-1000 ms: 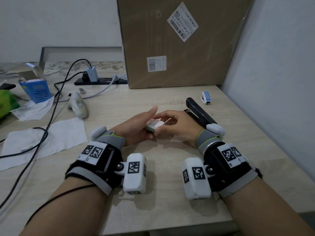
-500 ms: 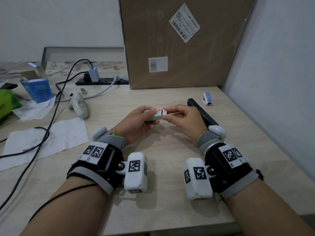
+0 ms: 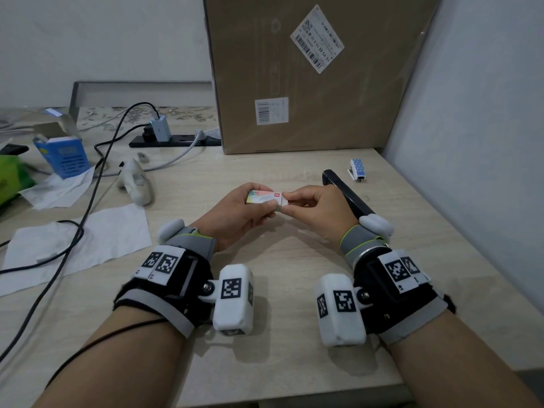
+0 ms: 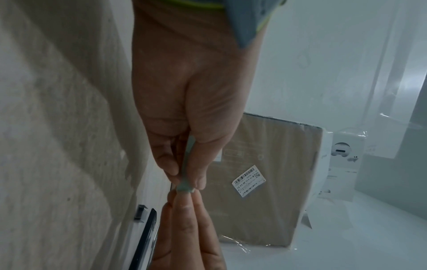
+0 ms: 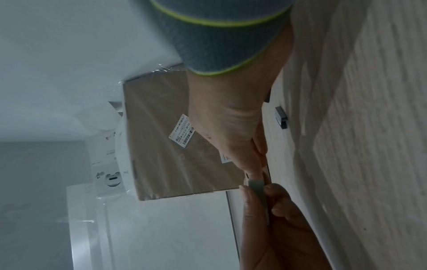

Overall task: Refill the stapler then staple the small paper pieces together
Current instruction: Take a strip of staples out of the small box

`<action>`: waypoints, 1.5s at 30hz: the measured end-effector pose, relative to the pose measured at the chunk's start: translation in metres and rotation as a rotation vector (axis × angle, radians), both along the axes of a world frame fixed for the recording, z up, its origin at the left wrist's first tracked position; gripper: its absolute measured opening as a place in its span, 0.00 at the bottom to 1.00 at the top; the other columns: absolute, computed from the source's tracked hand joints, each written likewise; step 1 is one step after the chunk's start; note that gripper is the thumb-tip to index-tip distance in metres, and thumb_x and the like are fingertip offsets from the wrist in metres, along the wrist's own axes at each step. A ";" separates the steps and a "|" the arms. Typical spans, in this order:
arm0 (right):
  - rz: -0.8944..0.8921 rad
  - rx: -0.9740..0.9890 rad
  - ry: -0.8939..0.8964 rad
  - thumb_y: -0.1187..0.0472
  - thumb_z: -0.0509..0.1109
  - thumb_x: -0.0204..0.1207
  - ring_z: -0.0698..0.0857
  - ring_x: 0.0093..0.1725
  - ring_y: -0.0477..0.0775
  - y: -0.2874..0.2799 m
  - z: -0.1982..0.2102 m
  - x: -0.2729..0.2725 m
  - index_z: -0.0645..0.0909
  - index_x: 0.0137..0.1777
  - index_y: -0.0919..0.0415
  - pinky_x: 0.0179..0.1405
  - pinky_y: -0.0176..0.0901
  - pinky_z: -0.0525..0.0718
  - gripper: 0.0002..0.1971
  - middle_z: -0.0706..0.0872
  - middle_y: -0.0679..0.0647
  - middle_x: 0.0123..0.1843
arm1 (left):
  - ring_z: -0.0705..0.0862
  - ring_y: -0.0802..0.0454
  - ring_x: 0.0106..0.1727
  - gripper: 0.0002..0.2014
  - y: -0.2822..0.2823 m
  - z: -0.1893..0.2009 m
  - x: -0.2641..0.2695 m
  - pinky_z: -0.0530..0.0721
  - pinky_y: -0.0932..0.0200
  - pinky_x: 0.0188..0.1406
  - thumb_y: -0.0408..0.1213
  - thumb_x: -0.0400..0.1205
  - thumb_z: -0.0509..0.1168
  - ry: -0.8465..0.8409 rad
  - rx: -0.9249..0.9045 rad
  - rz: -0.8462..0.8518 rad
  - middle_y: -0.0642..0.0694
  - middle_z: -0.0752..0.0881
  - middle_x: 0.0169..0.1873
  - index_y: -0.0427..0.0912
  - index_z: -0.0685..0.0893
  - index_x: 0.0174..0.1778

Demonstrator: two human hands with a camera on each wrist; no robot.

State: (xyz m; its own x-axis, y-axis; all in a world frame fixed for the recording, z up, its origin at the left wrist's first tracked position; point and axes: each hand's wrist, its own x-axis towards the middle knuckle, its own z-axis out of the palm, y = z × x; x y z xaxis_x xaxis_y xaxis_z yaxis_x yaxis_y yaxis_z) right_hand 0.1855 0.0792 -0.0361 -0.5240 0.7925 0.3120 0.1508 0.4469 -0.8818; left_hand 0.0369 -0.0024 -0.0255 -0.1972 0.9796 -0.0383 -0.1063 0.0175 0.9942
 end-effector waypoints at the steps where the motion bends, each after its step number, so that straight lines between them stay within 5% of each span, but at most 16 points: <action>1: 0.005 -0.003 -0.006 0.65 0.80 0.66 0.85 0.34 0.27 0.001 -0.001 0.000 0.89 0.53 0.67 0.43 0.21 0.82 0.15 0.89 0.49 0.42 | 0.83 0.58 0.33 0.08 0.000 0.000 0.000 0.83 0.70 0.30 0.26 0.80 0.64 0.023 -0.004 0.000 0.43 0.83 0.41 0.41 0.76 0.52; 4: 0.003 -0.028 0.012 0.64 0.81 0.65 0.86 0.35 0.29 0.001 0.000 0.000 0.89 0.53 0.65 0.45 0.23 0.84 0.15 0.89 0.45 0.40 | 0.83 0.59 0.33 0.08 0.000 0.000 -0.001 0.83 0.70 0.30 0.27 0.80 0.64 0.053 -0.013 0.000 0.43 0.83 0.43 0.42 0.76 0.52; 8: 0.000 -0.039 0.042 0.65 0.81 0.65 0.87 0.39 0.38 -0.001 0.003 0.001 0.89 0.54 0.66 0.52 0.30 0.86 0.16 0.90 0.51 0.42 | 0.82 0.59 0.33 0.08 0.000 0.000 -0.001 0.82 0.69 0.30 0.28 0.80 0.64 0.064 -0.019 -0.005 0.44 0.82 0.43 0.42 0.77 0.52; 18: 0.065 -0.093 0.069 0.65 0.81 0.63 0.85 0.39 0.41 -0.004 0.007 0.003 0.88 0.53 0.59 0.49 0.30 0.85 0.17 0.87 0.48 0.38 | 0.76 0.58 0.33 0.04 -0.002 0.001 -0.001 0.76 0.68 0.26 0.35 0.83 0.61 -0.023 -0.040 -0.140 0.46 0.79 0.38 0.40 0.76 0.50; 23: 0.225 -0.147 -0.014 0.64 0.78 0.68 0.75 0.41 0.48 -0.010 0.009 0.004 0.85 0.59 0.53 0.41 0.24 0.77 0.19 0.80 0.47 0.43 | 0.70 0.58 0.25 0.26 -0.003 0.005 0.001 0.67 0.65 0.24 0.64 0.79 0.49 -0.085 -0.138 -0.263 0.48 0.73 0.27 0.42 0.76 0.42; 26: 0.279 -0.121 -0.091 0.60 0.77 0.69 0.74 0.43 0.46 -0.011 0.009 0.004 0.85 0.63 0.53 0.46 0.25 0.78 0.20 0.80 0.52 0.52 | 0.64 0.56 0.25 0.35 -0.005 0.007 0.001 0.62 0.65 0.22 0.71 0.74 0.47 -0.084 -0.171 -0.318 0.45 0.68 0.27 0.41 0.77 0.53; 28: 0.282 -0.129 -0.099 0.59 0.78 0.69 0.75 0.45 0.45 -0.011 0.009 0.004 0.85 0.62 0.53 0.48 0.28 0.78 0.20 0.81 0.59 0.59 | 0.61 0.55 0.25 0.36 -0.005 0.007 0.001 0.59 0.64 0.22 0.72 0.72 0.48 -0.075 -0.190 -0.320 0.45 0.65 0.28 0.40 0.78 0.49; 33: 0.302 -0.150 -0.144 0.58 0.78 0.69 0.77 0.49 0.45 -0.012 0.008 0.004 0.84 0.63 0.57 0.51 0.31 0.77 0.21 0.81 0.57 0.65 | 0.63 0.56 0.23 0.35 -0.005 0.007 0.001 0.54 0.60 0.26 0.72 0.69 0.51 -0.089 -0.201 -0.320 0.44 0.68 0.26 0.39 0.77 0.43; 36: 0.205 -0.131 -0.105 0.59 0.80 0.65 0.78 0.49 0.46 -0.011 0.007 0.001 0.84 0.56 0.57 0.46 0.26 0.76 0.19 0.82 0.58 0.61 | 0.69 0.54 0.23 0.31 -0.001 0.005 -0.001 0.65 0.63 0.23 0.69 0.75 0.51 -0.135 -0.209 -0.217 0.43 0.74 0.26 0.40 0.76 0.48; 38: 0.092 -0.134 -0.039 0.58 0.82 0.63 0.78 0.48 0.45 -0.009 0.005 -0.001 0.81 0.56 0.56 0.44 0.28 0.76 0.22 0.83 0.56 0.56 | 0.78 0.54 0.24 0.26 0.002 0.003 -0.001 0.78 0.61 0.29 0.61 0.80 0.54 -0.196 -0.189 -0.149 0.43 0.79 0.30 0.39 0.72 0.56; 40: 0.002 -0.137 0.019 0.59 0.83 0.61 0.78 0.48 0.45 -0.006 0.003 -0.002 0.78 0.58 0.56 0.44 0.30 0.77 0.26 0.81 0.52 0.53 | 0.84 0.55 0.29 0.17 0.003 0.002 0.000 0.86 0.62 0.33 0.50 0.84 0.57 -0.227 -0.171 -0.154 0.44 0.83 0.32 0.37 0.77 0.53; 45: 0.024 -0.113 -0.018 0.60 0.83 0.61 0.77 0.50 0.46 -0.004 -0.003 -0.005 0.75 0.62 0.54 0.46 0.27 0.76 0.30 0.78 0.50 0.54 | 0.87 0.54 0.29 0.05 0.003 0.001 0.005 0.89 0.65 0.32 0.29 0.81 0.63 -0.173 -0.116 -0.056 0.42 0.88 0.31 0.33 0.78 0.51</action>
State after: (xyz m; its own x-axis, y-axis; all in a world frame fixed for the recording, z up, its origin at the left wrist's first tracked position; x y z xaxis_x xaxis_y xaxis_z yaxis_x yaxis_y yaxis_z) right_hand 0.1802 0.0753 -0.0386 -0.5478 0.8094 0.2116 0.1571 0.3480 -0.9242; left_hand 0.0418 0.0002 -0.0249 -0.1231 0.9760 -0.1797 -0.2713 0.1411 0.9521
